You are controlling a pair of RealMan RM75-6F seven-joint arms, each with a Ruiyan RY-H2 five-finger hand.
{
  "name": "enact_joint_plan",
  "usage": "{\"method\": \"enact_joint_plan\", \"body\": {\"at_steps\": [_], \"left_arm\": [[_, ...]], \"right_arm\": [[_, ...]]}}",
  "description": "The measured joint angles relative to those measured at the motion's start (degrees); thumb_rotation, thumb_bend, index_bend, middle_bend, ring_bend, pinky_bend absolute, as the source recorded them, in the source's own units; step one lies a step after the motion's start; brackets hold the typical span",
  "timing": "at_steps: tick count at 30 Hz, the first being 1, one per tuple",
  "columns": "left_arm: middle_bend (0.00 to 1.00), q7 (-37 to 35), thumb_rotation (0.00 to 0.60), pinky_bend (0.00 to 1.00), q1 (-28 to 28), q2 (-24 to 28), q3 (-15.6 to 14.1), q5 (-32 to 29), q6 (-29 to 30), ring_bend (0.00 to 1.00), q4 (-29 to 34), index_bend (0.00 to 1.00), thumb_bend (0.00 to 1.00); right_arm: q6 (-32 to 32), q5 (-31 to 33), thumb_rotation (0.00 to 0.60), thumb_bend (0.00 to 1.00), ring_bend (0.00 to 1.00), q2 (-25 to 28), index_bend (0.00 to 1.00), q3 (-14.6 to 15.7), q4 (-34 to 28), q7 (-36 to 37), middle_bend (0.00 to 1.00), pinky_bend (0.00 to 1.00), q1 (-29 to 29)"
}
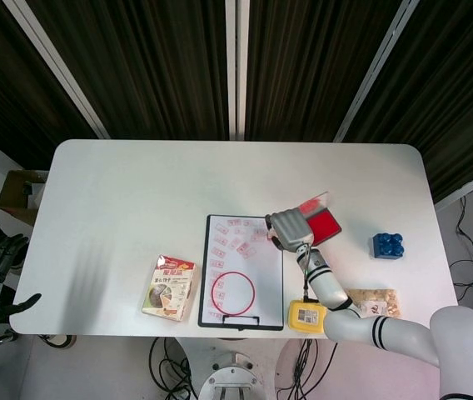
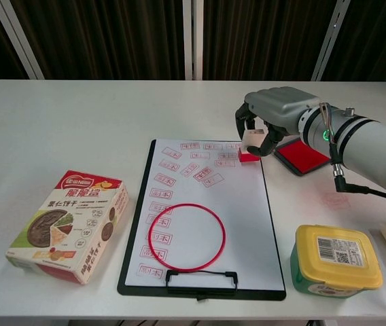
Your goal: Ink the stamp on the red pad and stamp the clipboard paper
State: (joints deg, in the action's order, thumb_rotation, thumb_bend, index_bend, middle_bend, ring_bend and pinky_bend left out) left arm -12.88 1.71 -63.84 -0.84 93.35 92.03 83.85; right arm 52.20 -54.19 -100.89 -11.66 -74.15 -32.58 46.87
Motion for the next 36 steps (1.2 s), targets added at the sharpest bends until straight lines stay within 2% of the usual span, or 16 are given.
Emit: {"method": "enact_joint_plan", "body": {"at_steps": [36], "left_arm": [[0.09, -0.8, 0.600, 0.16, -0.2, -0.2, -0.1, -0.1, 0.2, 0.07, -0.8, 0.10, 0.00]], "right_arm": [[-0.1, 1.0, 0.600, 0.48, 0.89, -3.7, 1.00, 1.8, 4.8, -1.5, 0.88, 1.00, 0.6]]}}
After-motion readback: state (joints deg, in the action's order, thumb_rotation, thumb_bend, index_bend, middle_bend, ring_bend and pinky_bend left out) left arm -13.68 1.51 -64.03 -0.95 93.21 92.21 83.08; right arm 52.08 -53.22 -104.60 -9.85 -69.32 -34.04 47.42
